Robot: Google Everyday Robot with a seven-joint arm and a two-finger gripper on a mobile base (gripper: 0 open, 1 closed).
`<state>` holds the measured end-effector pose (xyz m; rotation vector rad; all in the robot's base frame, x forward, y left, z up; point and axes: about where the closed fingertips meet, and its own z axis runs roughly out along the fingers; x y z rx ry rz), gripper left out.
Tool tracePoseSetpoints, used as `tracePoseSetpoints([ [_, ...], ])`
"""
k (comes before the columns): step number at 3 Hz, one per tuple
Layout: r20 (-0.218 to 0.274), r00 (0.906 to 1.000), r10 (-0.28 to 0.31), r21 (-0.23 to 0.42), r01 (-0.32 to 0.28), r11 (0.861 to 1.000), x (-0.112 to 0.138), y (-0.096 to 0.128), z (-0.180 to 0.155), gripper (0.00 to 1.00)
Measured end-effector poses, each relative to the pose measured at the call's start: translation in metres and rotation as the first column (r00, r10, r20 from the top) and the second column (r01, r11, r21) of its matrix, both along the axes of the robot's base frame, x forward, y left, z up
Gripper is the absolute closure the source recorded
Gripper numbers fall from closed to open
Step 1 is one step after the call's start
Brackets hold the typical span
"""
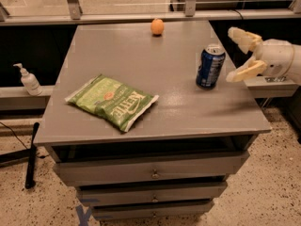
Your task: Place pepsi can upright
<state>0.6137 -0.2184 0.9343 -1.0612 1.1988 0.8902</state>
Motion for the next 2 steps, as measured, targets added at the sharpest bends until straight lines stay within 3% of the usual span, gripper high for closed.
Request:
tracePoseSetpoints([
  [1, 0.055, 0.9963, -0.066, -0.066, 0.069, 0.995, -0.012, -0.008, 0.047, 0.0],
  [2, 0.071, 0.9954, -0.064, -0.076, 0.07, 0.995, -0.016, -0.003, 0.059, 0.0],
])
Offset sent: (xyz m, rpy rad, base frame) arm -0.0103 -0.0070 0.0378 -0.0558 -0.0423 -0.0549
